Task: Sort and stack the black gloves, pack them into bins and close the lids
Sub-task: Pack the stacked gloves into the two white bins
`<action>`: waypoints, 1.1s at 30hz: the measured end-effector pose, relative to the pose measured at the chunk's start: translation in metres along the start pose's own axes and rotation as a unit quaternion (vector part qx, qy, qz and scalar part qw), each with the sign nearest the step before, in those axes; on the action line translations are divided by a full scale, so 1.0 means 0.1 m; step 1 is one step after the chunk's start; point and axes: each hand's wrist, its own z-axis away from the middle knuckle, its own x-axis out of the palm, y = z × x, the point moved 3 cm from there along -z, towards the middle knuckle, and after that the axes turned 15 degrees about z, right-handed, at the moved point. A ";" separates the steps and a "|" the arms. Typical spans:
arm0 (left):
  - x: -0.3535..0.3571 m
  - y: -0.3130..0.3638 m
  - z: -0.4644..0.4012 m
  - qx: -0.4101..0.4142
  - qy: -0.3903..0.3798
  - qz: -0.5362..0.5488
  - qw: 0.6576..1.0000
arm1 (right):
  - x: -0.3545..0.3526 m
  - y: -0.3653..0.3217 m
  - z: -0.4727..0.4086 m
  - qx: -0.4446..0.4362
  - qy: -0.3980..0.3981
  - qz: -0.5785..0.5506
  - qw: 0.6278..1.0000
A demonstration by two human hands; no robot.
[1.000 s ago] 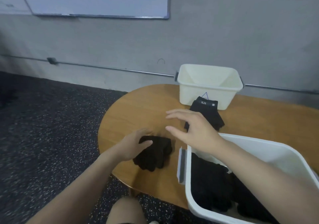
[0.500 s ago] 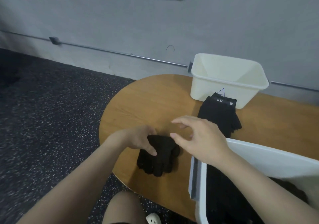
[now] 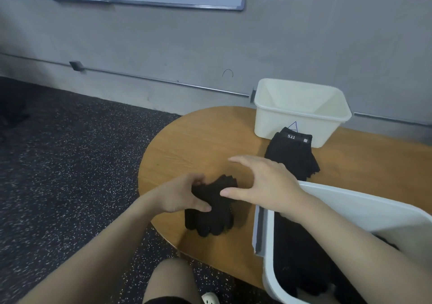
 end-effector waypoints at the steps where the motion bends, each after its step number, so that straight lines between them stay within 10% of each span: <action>1: -0.03 0.06 0.06 0.011 0.009 -0.007 1.000 | 0.00 0.00 0.00 -0.002 -0.010 -0.002 1.000; 15: 0.16 1.31 1.12 0.181 0.067 -0.100 0.976 | -0.57 -0.17 0.65 -0.080 0.045 -0.119 0.989; 33: 1.27 1.65 0.95 0.293 -0.032 0.118 0.948 | -0.76 0.55 1.94 0.077 0.247 -0.240 0.936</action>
